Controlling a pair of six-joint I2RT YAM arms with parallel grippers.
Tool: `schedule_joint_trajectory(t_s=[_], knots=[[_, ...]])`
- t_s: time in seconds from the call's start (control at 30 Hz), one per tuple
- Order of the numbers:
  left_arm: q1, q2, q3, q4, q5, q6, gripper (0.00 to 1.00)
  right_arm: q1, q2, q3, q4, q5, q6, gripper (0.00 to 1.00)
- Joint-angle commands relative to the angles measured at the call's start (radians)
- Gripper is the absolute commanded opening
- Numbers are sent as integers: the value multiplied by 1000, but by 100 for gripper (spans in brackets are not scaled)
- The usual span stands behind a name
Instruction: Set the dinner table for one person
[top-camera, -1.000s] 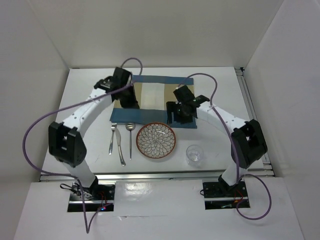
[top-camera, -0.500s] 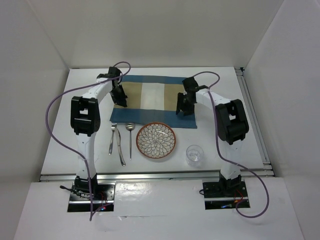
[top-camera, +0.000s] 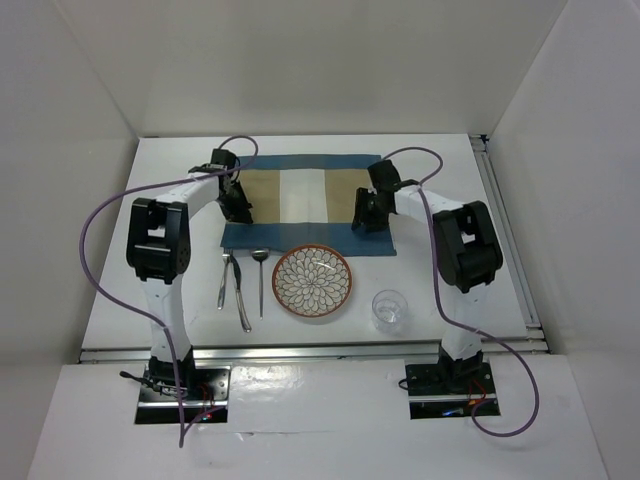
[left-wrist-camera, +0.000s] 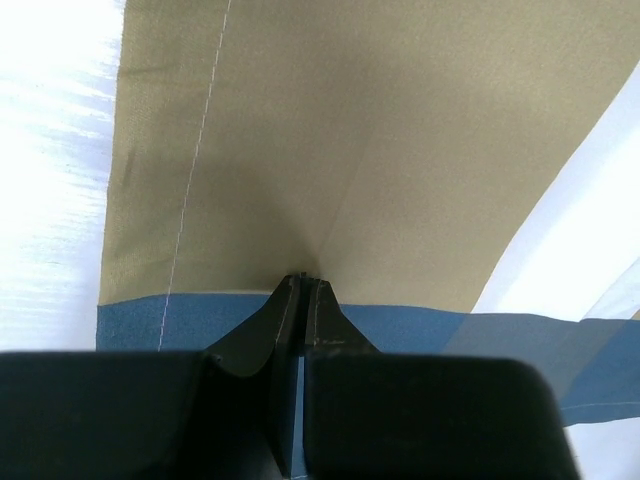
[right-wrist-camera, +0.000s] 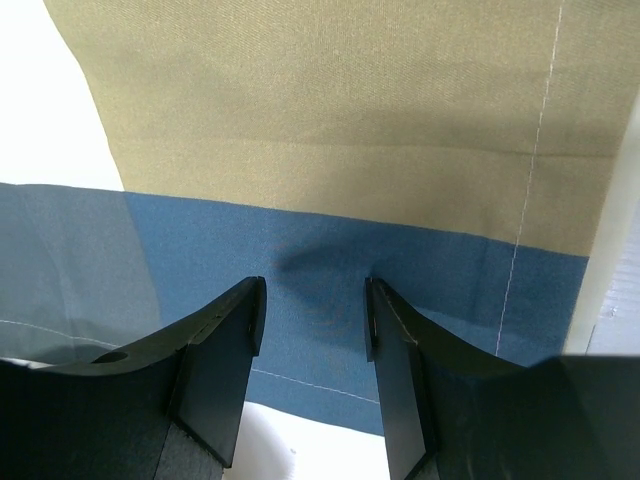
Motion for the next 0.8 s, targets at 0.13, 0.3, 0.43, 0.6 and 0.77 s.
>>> schedule_joint_trajectory(t_s=[0.13,0.3,0.43,0.6,0.77], knots=[[2,40,-92,-73,-49,12,0,0,-14,-116,-53,-10,13,55],[2,20,-89,-83,-58,21,0,0,-59,-168,-44,-10,22,55],[-9,-6,-32,-125,-81,41,0,9,-114,-127,-81,-10,22,55],[-20,-76,3,-163,-101,51,9,9,-197,-70,-119,-33,22,75],[-29,-220,-63,-175,-101,51,34,32,-286,-110,-119,-138,-2,90]])
